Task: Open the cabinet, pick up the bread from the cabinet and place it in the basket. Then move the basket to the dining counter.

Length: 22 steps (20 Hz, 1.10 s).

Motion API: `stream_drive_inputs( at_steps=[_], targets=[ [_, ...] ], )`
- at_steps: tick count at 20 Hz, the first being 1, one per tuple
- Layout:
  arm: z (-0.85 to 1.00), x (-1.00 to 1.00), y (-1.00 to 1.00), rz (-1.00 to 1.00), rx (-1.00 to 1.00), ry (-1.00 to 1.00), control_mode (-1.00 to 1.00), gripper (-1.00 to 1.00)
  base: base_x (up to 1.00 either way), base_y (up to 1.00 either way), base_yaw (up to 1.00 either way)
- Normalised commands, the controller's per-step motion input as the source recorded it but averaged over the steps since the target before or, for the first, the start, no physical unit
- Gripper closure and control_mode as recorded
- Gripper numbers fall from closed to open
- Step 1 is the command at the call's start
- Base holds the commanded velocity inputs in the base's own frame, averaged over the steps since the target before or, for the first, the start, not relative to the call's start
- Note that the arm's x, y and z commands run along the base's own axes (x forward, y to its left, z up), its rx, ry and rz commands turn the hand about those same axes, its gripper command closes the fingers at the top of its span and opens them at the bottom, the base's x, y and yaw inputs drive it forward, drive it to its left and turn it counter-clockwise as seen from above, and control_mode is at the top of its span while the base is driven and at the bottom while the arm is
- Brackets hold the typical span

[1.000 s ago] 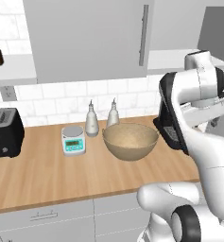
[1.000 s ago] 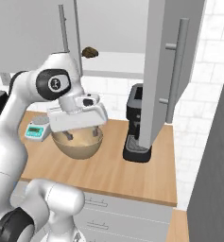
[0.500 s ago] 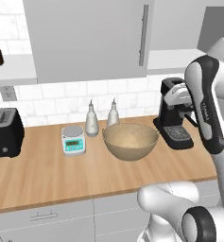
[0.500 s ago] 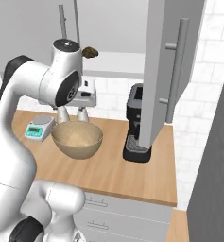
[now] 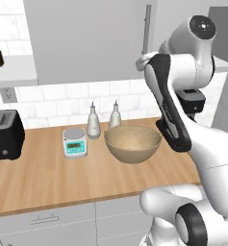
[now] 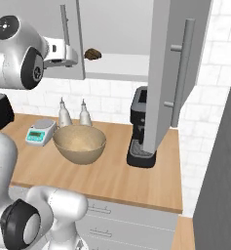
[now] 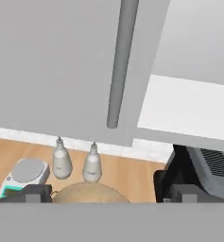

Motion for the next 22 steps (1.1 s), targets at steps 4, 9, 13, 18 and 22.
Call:
stream_drive_inputs(
  at_steps=[4,9,13,18,22],
  targets=[
    [0.39,0.79,0.55,-0.5,-0.03,-0.12,-1.0,-1.0,0.0,0.0,0.0],
    [0.08,0.36,-0.65,-0.11,0.4,0.0,-1.0,-1.0,0.0,0.0,0.0],
    [0.24,0.42,-0.14,0.1,0.21,0.02,-1.0,-1.0,0.0,0.0,0.0],
    [0.0,0.49,0.0,0.19,0.0,0.0,-1.0,-1.0,0.0,0.0,0.0],
    [0.0,0.62,0.0,0.12,-0.02,-0.01,-1.0,-1.0,0.0,0.0,0.0]
  ],
)
